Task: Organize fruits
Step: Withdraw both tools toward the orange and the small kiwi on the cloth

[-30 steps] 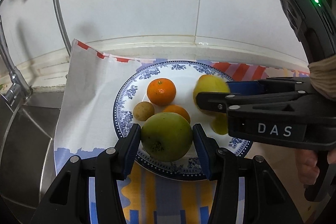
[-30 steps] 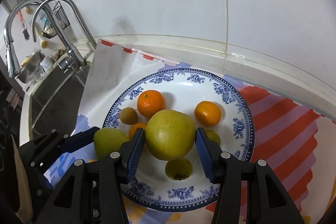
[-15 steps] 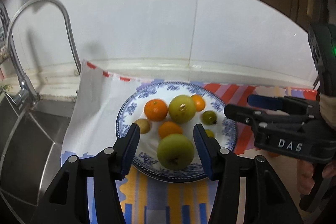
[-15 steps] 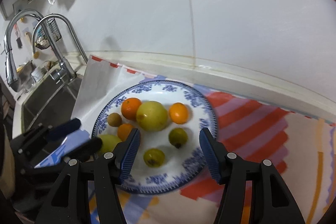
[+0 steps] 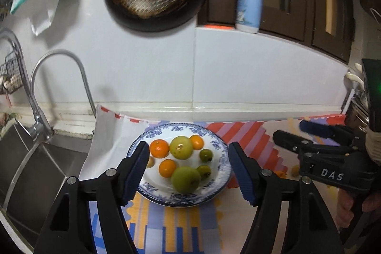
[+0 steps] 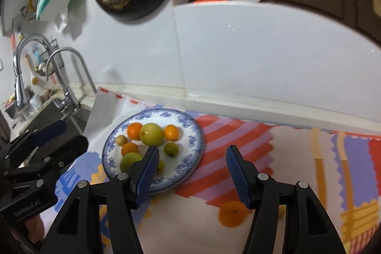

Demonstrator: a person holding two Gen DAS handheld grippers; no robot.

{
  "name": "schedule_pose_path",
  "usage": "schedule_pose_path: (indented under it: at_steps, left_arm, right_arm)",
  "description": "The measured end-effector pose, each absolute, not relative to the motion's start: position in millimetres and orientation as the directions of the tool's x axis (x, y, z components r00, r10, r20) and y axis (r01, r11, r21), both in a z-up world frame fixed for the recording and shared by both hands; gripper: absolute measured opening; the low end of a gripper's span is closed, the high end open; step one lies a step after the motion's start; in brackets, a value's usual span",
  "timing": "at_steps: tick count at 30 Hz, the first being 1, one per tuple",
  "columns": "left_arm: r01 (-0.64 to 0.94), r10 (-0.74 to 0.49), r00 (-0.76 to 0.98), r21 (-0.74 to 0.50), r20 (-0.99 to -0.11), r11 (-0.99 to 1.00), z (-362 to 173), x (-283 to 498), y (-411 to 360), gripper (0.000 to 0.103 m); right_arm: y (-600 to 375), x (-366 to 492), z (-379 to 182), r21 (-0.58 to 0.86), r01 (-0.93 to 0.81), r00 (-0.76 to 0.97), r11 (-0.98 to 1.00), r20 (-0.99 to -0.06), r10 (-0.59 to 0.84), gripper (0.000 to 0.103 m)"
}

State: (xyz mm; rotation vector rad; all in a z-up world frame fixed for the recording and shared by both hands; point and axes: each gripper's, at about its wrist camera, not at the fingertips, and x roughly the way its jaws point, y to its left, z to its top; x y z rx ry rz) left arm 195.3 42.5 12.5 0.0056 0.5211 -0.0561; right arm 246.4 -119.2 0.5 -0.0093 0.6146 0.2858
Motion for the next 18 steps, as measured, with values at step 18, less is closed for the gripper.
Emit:
schedule_pose_path:
  at_steps: [18]
  left_arm:
    - [0.194, -0.139, 0.873, 0.071, -0.468, 0.978, 4.4, 172.7, -38.0, 0.087]
  right_arm:
    - [-204.2, 191.7, 7.4, -0.013, -0.095, 0.855, 0.995, -0.514, 0.075, 0.077]
